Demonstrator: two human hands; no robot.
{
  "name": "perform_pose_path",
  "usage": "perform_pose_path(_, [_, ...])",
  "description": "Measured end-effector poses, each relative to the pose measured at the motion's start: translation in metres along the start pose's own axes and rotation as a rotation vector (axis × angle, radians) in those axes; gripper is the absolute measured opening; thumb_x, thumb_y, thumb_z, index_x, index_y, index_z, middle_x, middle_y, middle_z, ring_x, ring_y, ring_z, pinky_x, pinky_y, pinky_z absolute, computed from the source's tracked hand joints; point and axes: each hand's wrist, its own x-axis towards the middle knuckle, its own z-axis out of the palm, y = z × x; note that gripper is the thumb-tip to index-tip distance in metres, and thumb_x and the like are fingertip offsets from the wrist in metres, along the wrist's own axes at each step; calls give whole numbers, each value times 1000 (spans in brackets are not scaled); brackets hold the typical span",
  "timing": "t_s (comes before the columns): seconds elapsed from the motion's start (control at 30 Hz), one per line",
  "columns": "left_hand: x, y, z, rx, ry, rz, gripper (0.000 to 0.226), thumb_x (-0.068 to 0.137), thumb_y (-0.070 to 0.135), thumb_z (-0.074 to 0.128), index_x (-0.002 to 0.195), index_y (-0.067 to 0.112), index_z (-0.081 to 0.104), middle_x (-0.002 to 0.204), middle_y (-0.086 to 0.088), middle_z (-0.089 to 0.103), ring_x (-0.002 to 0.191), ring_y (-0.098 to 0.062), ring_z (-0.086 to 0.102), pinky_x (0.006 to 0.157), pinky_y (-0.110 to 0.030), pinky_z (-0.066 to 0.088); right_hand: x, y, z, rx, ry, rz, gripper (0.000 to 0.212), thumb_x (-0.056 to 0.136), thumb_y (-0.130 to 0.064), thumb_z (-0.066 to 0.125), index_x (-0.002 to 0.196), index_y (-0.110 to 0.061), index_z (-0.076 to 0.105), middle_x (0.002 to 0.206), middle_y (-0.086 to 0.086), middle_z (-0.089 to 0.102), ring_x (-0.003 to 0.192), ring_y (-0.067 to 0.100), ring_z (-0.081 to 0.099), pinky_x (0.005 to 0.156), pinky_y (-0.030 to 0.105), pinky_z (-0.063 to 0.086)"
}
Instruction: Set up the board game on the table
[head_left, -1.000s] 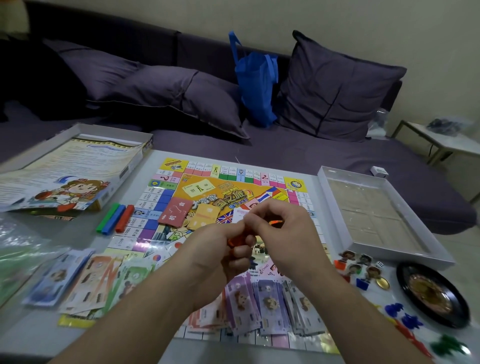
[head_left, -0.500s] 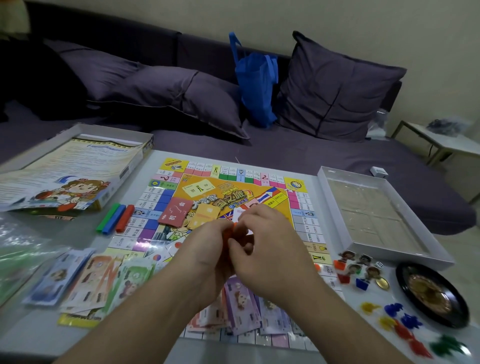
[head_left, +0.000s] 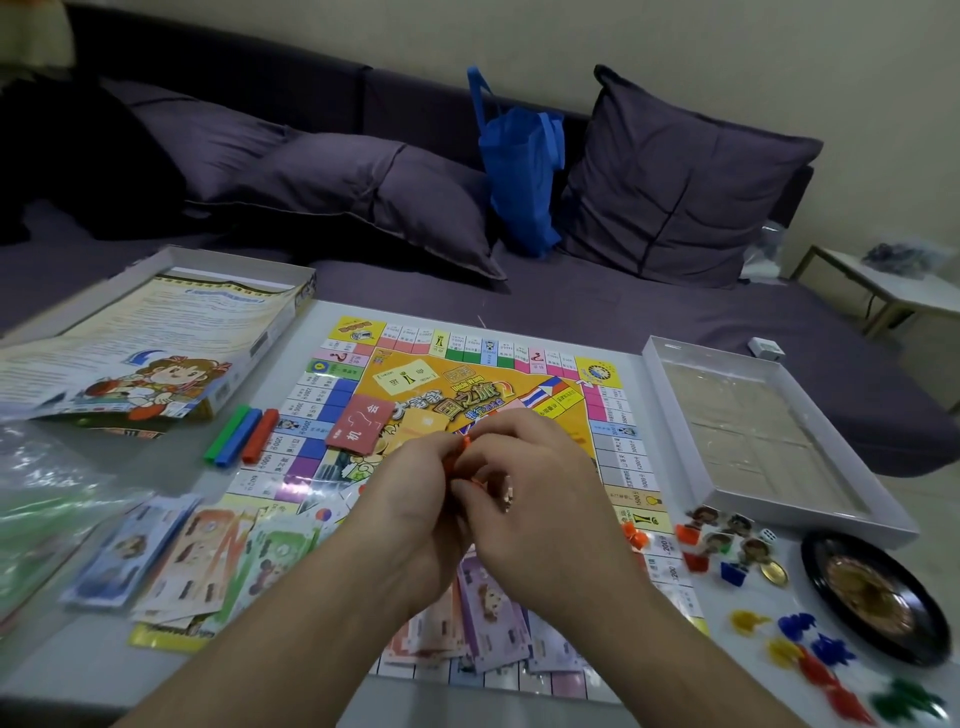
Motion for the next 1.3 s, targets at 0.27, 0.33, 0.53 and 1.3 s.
perform_pose_path(0.27, [6, 3, -1, 57, -64, 13, 24, 104, 21, 55, 85, 6, 59, 65, -5, 52, 50, -12, 36, 46, -23, 28, 12, 20, -20, 461, 161, 269, 18, 89, -12, 81, 84, -27, 72, 83, -9, 74, 83, 10, 72, 76, 27, 58])
perform_pose_path(0.33, [3, 4, 0, 107, -133, -9, 26, 103, 24, 57, 83, 8, 59, 64, -4, 50, 51, -13, 33, 48, -23, 25, 15, 28, -22, 587, 182, 310, 20, 85, -5, 84, 81, -22, 73, 80, -2, 75, 78, 17, 73, 72, 34, 58])
perform_pose_path(0.53, [-1, -1, 3, 192, -180, 4, 32, 103, 30, 60, 77, 11, 63, 62, -1, 51, 51, -12, 36, 49, -23, 30, 14, 34, -21, 849, 188, 304, 17, 84, 0, 83, 84, -15, 78, 90, 7, 80, 89, 27, 77, 83, 41, 61])
perform_pose_path(1.3, [-4, 0, 0, 52, -328, -29, 42, 104, 34, 52, 68, 14, 53, 60, 1, 32, 53, -12, 18, 50, -24, 15, 8, 33, -16, 698, 229, 116, 24, 89, 1, 79, 100, -20, 83, 93, -7, 81, 95, 18, 77, 86, 32, 62])
